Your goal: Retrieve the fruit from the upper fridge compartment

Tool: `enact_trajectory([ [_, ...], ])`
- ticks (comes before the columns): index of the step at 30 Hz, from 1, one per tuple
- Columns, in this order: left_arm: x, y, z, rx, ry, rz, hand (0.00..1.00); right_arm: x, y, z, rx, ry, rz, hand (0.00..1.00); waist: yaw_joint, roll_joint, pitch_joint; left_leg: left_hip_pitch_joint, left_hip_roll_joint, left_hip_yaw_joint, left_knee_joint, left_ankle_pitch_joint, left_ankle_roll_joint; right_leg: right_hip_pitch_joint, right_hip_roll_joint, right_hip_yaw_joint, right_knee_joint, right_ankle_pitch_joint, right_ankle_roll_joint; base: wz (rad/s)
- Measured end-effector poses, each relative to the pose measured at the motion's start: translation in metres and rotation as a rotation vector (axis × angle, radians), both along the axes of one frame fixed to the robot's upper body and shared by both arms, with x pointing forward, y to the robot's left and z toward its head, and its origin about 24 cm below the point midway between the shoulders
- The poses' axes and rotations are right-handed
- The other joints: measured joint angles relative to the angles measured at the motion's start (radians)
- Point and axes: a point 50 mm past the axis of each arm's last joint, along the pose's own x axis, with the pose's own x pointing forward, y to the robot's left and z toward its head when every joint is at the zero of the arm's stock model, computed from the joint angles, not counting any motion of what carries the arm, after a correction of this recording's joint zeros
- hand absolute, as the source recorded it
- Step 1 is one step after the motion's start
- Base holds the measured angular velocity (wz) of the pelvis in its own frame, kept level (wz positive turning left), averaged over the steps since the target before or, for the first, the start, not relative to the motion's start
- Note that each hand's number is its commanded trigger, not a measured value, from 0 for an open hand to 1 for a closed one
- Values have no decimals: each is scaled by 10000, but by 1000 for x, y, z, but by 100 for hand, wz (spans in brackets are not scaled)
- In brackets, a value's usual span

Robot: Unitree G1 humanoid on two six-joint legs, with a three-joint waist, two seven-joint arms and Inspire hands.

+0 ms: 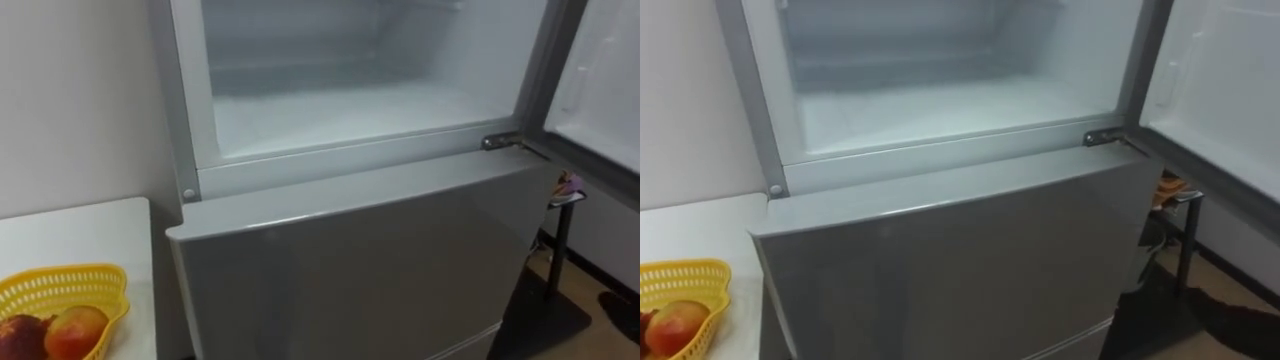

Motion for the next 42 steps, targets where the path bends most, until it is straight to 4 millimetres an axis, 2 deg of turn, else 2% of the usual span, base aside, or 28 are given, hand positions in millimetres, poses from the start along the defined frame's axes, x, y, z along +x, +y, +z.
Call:
enact_trajectory([
  [8,6,1,2,44,-390,-102,0,8,21,-2,-1416,866,1013,0,28,-186,44,-207,14,-126,82,39,-60,-63,-56,-210,-43,12,-38,8],
  [11,10,2,2,90,-653,54,0,11,30,-1,-1907,1001,1493,0,104,-188,43,-253,14,-294,87,48,-70,-56,-83,-356,-59,24,-56,15],
  [13,16,1,2,46,-888,249,0,11,34,0,-2062,1034,1759,0,195,-118,2,-266,19,-327,85,56,-77,-46,-86,-382,-72,29,-65,6],
  [15,17,2,2,78,-917,264,0,9,40,-1,-2387,1080,2003,0,313,-106,-6,-271,27,-368,61,79,-88,-16,-93,-424,-58,46,-91,4],
  [16,22,2,3,75,-1022,236,0,5,42,-1,-2614,1139,2067,0,436,-108,-6,-270,32,-375,60,81,-90,-11,-93,-439,-64,46,-93,0],
  [20,23,2,3,91,-1085,231,0,6,50,2,-3622,1444,2782,0,556,-149,15,-301,36,-418,48,89,-98,-19,-110,-510,-95,46,-95,3],
  [24,24,2,3,228,-1126,254,0,6,54,5,-4577,1758,3342,0,786,-197,-4,-437,42,-621,26,144,-118,-16,-162,-715,-245,72,-126,15],
  [26,20,0,2,170,-964,105,0,4,55,5,-5067,1855,3396,0,789,-187,-12,-428,44,-628,5,155,-121,6,-160,-720,-281,77,-135,0],
  [28,20,-2,1,101,-879,-62,0,3,53,14,-5534,1646,3213,0,786,-199,-18,-426,47,-638,0,164,-119,27,-171,-755,-295,80,-139,0],
  [29,19,-2,1,100,-859,-68,0,4,53,15,-5823,1816,3353,0,790,-253,4,-436,48,-647,-5,178,-128,24,-173,-776,-305,83,-145,0],
  [32,24,-4,1,42,-915,-266,0,4,53,15,-6314,2055,3433,0,772,-319,-28,-457,74,-650,-21,205,-154,33,-168,-827,-381,116,-180,0],
  [42,25,-6,1,25,-765,-872,0,4,55,19,-6443,2213,3871,0,781,-306,-40,-457,188,-645,-77,279,-279,45,-81,-885,-450,183,-294,0],
])
